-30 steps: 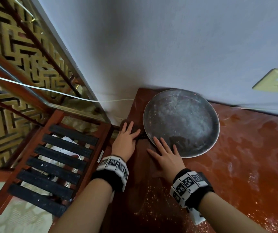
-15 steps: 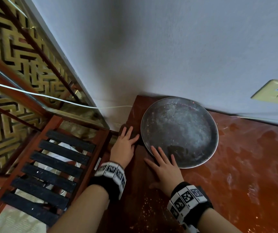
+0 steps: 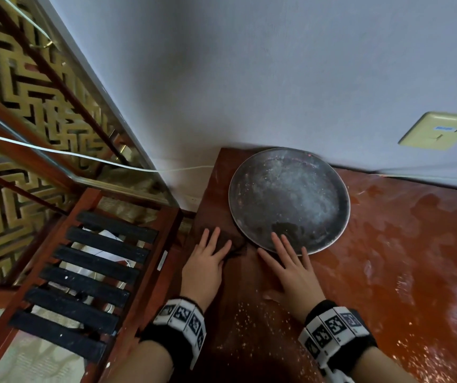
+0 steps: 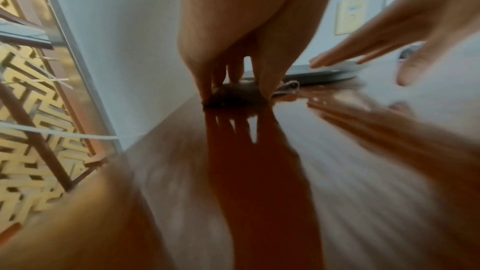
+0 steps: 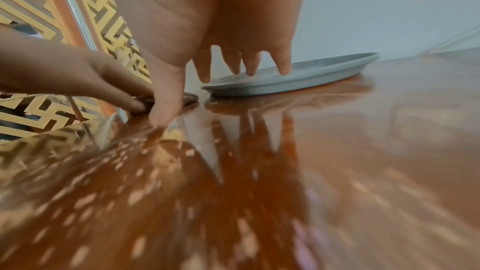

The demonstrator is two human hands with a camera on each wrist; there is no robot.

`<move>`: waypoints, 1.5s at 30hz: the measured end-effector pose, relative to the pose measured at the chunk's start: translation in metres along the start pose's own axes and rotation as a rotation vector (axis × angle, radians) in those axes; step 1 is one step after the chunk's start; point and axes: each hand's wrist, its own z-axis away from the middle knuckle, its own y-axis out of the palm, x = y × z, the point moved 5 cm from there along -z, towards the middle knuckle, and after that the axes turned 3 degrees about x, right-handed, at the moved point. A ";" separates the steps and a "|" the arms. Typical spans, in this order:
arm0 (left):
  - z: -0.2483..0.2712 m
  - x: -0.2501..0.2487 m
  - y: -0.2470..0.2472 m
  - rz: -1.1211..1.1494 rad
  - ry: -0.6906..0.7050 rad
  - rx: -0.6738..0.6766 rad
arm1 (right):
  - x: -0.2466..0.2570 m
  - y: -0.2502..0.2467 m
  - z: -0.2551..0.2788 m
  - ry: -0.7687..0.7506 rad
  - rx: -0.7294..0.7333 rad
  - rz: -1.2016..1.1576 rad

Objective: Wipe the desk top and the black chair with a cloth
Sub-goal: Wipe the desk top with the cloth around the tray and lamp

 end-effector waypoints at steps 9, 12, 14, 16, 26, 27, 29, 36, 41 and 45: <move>0.057 -0.017 0.023 -0.063 0.022 -0.017 | 0.028 0.029 0.043 -0.142 -0.272 -0.188; 0.089 -0.036 0.021 0.014 0.079 0.027 | 0.054 0.033 0.037 -0.184 -0.296 -0.234; 0.107 -0.044 0.018 0.127 0.121 0.074 | 0.070 0.036 0.034 -0.238 -0.277 -0.225; 0.112 -0.033 0.016 0.293 0.099 0.070 | 0.083 0.041 0.032 -0.291 -0.242 -0.165; 0.116 0.021 0.017 0.175 -0.001 0.184 | 0.060 0.037 0.015 -0.319 -0.209 0.068; 0.116 0.021 0.018 0.148 -0.009 0.220 | 0.049 0.031 0.009 -0.200 -0.181 0.063; 0.114 0.020 0.017 0.140 -0.022 0.247 | 0.044 0.023 0.007 -0.050 -0.183 0.035; 0.112 0.024 0.021 0.094 -0.030 0.279 | 0.075 0.031 0.025 -0.263 -0.360 0.168; 0.114 0.020 0.019 0.127 -0.031 0.261 | 0.051 0.007 0.008 0.160 -0.151 0.126; 0.114 0.022 0.021 0.114 -0.022 0.257 | 0.093 0.022 0.027 -0.163 -0.254 0.186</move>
